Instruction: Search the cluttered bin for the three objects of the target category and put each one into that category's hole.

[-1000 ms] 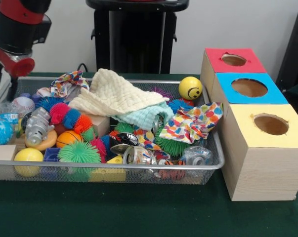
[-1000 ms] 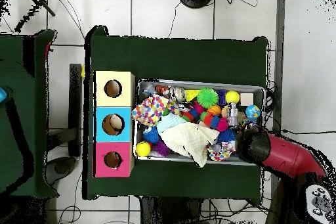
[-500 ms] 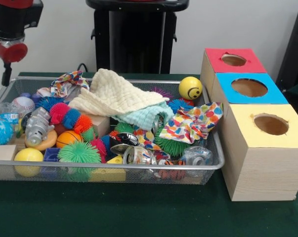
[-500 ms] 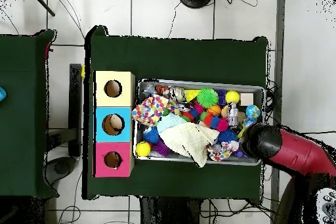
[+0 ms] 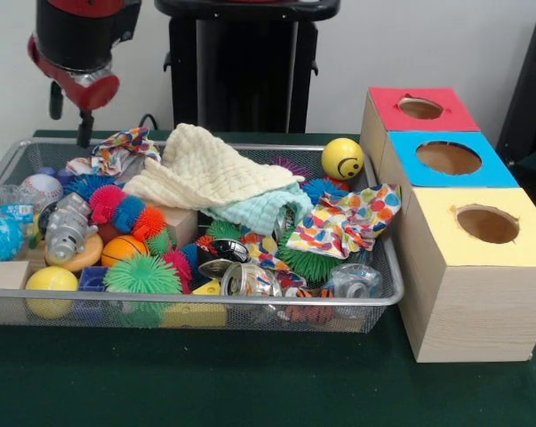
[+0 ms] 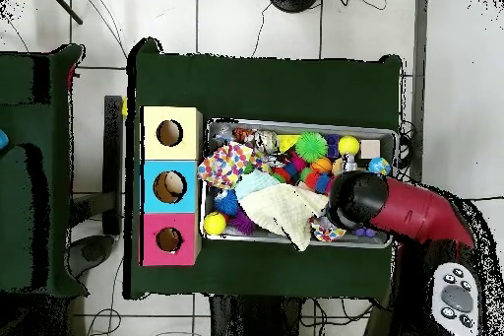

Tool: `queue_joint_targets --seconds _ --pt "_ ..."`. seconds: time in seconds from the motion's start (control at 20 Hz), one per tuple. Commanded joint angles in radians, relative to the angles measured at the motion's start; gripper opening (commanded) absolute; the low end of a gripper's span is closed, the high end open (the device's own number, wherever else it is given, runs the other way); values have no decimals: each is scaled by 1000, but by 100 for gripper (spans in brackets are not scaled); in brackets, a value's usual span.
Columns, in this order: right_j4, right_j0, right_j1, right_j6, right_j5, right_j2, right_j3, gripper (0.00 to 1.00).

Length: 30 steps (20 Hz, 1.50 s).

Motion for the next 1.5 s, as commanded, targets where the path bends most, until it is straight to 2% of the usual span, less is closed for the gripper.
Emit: queue_joint_targets --seconds 0.05,0.65,1.0,1.25,1.5 --pt "108 31 50 218 25 86 57 100" --pt "295 103 86 297 -57 75 140 100" --pt "400 127 101 303 -159 92 213 100" --pt "488 169 102 336 -198 89 262 100" --pt "576 161 129 309 -300 142 310 100"
